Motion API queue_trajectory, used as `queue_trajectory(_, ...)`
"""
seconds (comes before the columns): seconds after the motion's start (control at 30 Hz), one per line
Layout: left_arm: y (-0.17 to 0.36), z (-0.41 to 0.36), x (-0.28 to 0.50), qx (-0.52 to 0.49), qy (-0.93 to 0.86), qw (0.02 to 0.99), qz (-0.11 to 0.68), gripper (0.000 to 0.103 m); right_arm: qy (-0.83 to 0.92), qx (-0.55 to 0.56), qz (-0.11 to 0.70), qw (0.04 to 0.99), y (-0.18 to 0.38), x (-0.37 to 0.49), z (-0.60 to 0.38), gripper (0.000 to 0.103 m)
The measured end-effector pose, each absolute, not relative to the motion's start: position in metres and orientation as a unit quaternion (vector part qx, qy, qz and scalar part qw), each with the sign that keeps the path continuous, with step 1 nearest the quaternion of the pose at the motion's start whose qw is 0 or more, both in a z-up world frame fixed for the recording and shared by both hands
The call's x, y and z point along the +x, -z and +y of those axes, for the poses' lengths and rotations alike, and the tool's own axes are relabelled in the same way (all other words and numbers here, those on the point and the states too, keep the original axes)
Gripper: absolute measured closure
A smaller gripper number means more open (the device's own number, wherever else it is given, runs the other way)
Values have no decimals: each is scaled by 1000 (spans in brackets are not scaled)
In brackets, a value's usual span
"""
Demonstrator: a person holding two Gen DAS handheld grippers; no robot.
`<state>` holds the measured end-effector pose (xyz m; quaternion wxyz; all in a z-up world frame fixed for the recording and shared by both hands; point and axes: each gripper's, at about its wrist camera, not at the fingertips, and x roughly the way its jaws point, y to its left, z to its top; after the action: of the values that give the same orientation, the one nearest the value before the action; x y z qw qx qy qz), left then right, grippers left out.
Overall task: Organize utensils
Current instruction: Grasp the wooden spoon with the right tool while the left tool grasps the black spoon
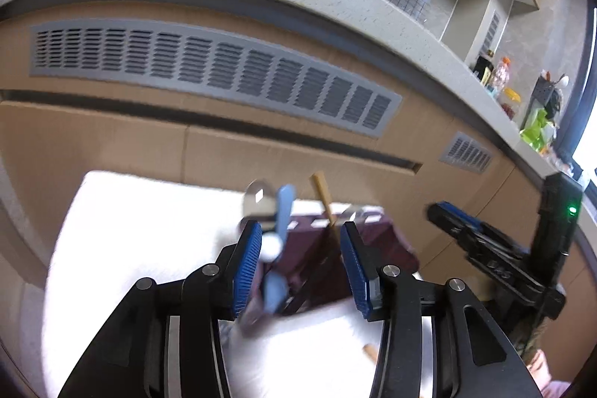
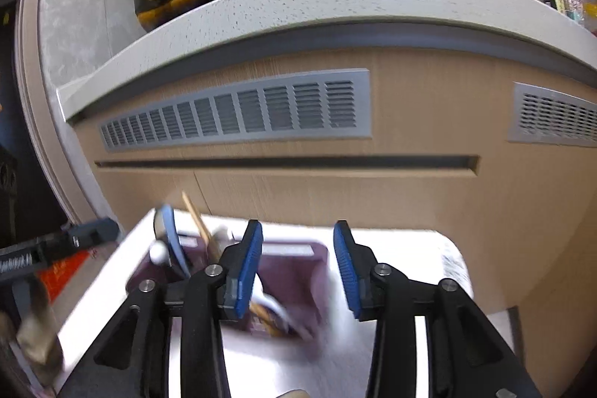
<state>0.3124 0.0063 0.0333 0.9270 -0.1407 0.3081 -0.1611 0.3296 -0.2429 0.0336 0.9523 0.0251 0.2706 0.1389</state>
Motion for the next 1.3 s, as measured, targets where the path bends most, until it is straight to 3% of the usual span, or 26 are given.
queue_trajectory(0.07,-24,14,303,-135,150,925,321,54,-128,14,282,951,-29,315,-247,54)
queue_trajectory(0.63,83,12,235,-75,123,878,456,53,-126,-70,434,889,82,218,-229,51)
queue_trajectory(0.7,86,11,227,-71,124,877,459,53,-132,-74,439,886,89,216,-222,54)
queue_trajectory(0.77,87,10,219,-66,122,877,459,53,-136,-76,445,882,94,221,-217,67)
queue_trajectory(0.9,90,13,208,-60,122,876,462,51,-133,-78,444,882,96,238,-211,72)
queue_trajectory(0.97,90,14,207,-64,121,875,465,47,-129,-83,449,880,94,241,-207,92)
queue_trajectory(1.3,90,6,223,-72,130,867,476,46,-118,-36,465,877,88,198,-237,93)
